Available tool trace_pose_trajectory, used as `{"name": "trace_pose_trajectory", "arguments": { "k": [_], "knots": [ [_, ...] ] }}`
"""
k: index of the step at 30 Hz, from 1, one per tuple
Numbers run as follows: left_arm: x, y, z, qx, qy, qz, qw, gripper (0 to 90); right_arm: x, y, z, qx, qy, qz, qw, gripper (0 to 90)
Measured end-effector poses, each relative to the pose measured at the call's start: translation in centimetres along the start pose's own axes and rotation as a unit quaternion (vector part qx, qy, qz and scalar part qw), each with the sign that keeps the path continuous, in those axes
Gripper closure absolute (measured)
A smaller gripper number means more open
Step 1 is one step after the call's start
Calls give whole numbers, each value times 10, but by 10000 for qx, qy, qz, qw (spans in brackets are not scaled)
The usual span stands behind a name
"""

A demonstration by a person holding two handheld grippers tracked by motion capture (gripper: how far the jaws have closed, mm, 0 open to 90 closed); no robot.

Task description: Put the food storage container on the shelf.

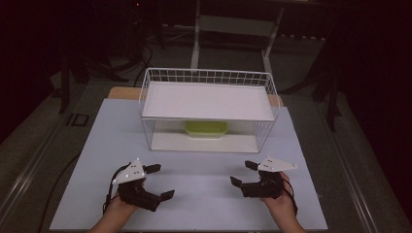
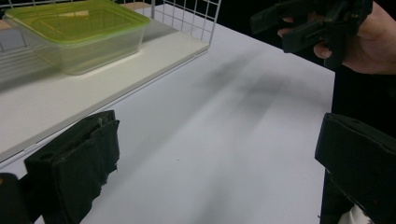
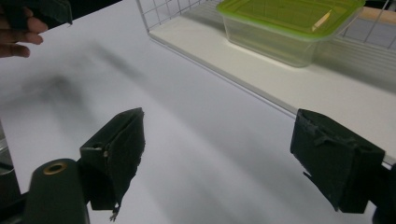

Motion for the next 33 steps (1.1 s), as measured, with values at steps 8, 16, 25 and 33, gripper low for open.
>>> {"name": "trace_pose_trajectory", "arguments": {
  "k": [8, 16, 25, 33],
  "knots": [
    [-3, -4, -13, -39, -102, 33, 9999, 4, 0, 7, -10, 16, -16, 11, 10000, 175],
    [-4, -10, -19, -83, -104, 46, 9999, 4, -4, 13, -24, 142, -189, 182, 9996, 169],
    [-5, -10, -19, -80, 87, -75, 9999, 4, -4, 14, -26, 14, -175, 323, 9993, 163],
    [-11, -3, -20, -136, 27, -142, 9998, 4, -3, 17, -24, -75, -99, 334, 9994, 151]
  ]
}}
Point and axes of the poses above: each handheld gripper's, and its own axes: x roughly backward along the jaws, z roughly out of its top, y roughly to its right, the point moved 10 cm from there along -x, roughly forward along the jaws, and after that the axes turned 10 degrees about y, right-handed, at the moved point
